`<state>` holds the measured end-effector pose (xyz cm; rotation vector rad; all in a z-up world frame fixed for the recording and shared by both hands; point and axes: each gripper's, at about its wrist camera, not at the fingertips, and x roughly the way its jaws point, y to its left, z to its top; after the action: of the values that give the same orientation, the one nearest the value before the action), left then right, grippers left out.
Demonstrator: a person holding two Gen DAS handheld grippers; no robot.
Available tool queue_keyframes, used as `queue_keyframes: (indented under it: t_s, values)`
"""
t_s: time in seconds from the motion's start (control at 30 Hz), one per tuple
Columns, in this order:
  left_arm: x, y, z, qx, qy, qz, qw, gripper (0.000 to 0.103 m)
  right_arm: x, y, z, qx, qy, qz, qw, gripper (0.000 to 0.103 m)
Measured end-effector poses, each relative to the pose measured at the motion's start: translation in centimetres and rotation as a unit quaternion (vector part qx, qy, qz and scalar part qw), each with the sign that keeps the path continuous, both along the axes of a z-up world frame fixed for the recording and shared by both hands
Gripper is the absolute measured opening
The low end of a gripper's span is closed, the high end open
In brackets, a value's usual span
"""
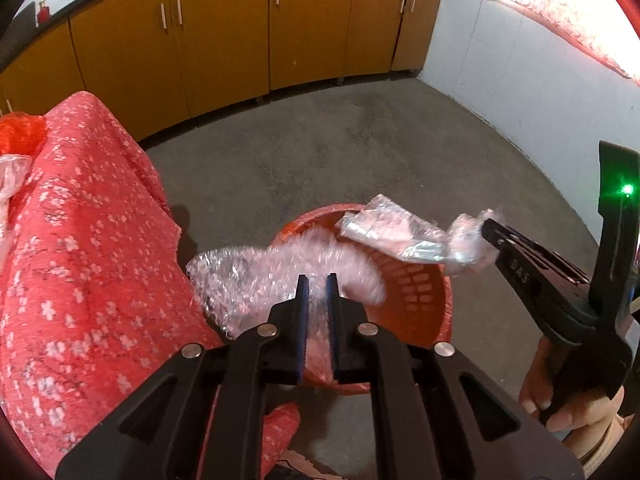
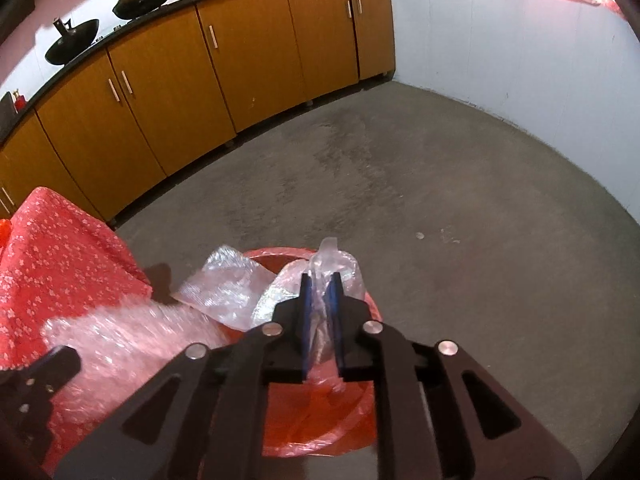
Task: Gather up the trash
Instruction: 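Carry both tools to the orange basket and open them to drop the plastic, then grasp the white-green bag with the left tool while the right tool grasps a red bag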
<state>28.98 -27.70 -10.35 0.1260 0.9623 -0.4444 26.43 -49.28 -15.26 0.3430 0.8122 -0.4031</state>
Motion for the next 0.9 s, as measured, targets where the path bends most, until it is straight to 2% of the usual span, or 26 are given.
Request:
queue_keyframes:
  t_s: [0.07, 0.13, 0.17, 0.4, 0.57, 0.8, 0.9]
  values:
    - [0.2, -0.7, -0.3, -0.001, 0.0, -0.002, 1.0, 0.017, 0.0, 0.0, 0.0, 0.007, -0.004, 0.004, 1.0, 0.022]
    - [0.1, -0.7, -0.1, -0.005, -0.002, -0.003, 1.0, 0.029, -0.1, 0.1, 0.1, 0.009, -0.009, 0.007, 1.0, 0.03]
    - [0.3, -0.8, -0.1, -0.006, -0.003, -0.003, 1.0, 0.03, -0.1, 0.2, 0.2, 0.008, -0.011, 0.007, 1.0, 0.032]
    - [-0.4, 0.8, 2.1, -0.023, -0.026, 0.008, 0.9994, 0.031, -1.0, 1.4, 1.8, -0.017, -0.021, 0.017, 0.999, 0.035]
    - [-1.9, 3.4, 4.8, -0.034, -0.069, 0.021, 0.9968, 0.036, -1.4, 3.1, 3.7, -0.034, -0.034, 0.038, 0.998, 0.035]
    - [-4.7, 8.8, 8.3, -0.051, -0.121, 0.059, 0.9895, 0.037, -1.1, 8.7, 7.7, -0.062, -0.065, 0.099, 0.991, 0.035]
    - [-5.8, 12.4, 9.7, -0.052, -0.151, 0.09, 0.983, 0.038, -0.6, 12.1, 9.7, -0.062, -0.084, 0.134, 0.985, 0.035]
